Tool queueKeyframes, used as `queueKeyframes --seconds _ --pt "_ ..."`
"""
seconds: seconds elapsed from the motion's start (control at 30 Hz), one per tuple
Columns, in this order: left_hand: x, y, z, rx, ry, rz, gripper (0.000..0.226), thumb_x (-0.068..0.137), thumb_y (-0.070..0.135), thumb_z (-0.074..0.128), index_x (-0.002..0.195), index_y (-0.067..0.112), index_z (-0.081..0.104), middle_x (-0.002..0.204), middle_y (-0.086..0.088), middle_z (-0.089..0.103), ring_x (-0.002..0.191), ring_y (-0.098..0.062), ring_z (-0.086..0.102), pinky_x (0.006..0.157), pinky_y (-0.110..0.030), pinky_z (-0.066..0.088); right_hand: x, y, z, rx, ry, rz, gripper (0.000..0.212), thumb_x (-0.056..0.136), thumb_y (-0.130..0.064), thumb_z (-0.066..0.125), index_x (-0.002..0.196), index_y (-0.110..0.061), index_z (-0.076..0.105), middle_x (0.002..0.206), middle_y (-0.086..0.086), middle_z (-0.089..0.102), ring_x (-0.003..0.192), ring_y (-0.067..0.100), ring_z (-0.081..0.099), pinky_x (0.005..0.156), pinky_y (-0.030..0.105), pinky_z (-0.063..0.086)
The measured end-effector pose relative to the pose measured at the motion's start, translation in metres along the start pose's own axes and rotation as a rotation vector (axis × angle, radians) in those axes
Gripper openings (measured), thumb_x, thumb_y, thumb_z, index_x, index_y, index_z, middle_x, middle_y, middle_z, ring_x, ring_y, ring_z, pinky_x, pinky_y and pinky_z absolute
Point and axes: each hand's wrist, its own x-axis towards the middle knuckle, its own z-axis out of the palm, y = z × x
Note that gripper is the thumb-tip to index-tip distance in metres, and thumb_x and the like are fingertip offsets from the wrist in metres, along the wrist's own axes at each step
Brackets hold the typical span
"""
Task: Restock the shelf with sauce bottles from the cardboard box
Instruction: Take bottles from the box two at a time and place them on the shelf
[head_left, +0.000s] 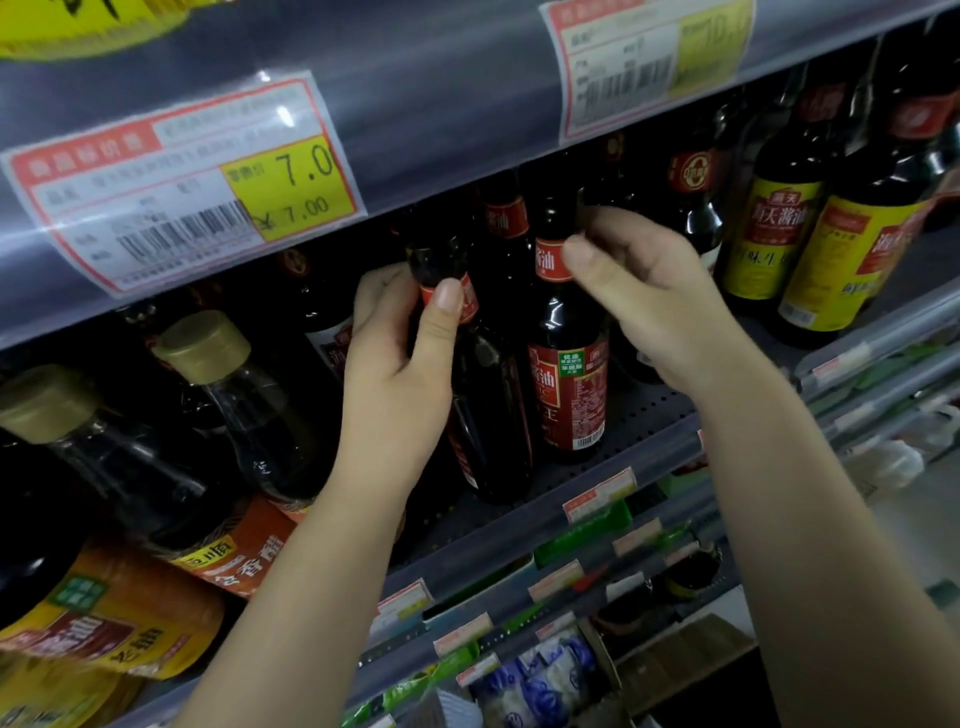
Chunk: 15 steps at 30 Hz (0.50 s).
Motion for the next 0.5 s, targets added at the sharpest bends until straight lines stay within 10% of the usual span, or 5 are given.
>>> queueKeyframes --seconds 0.2,0.5 --pt "-0.004 0.003 0.003 -0.014 0.125 -0.059 0.030 0.076 0.037 0.077 0.099 0.037 0.057 0.096 0.014 0.069 0.097 -0.001 0.066 0.092 -0.031 0.055 -0.001 0.007 0.016 -0.048 0.243 -0.066 0.041 0.077 -0.022 0.076 0.112 -0.010 0.059 0.107 0.003 0.070 0.102 0.012 0.066 0.093 0.035 0.053" --pt "-0.009 0.001 -0.008 -0.091 0.058 -0.054 0.037 0.095 0.021 0.056 0.130 0.024 0.044 0.114 0.022 0.060 0.110 0.011 0.058 0.096 -0.012 0.046 -0.006 0.010 0.020 0.020 0.100 -0.059 0.032 0.090 -0.022 0.061 0.120 -0.011 0.061 0.116 0.003 0.069 0.112 0.013 0.063 0.098 0.037 0.050"
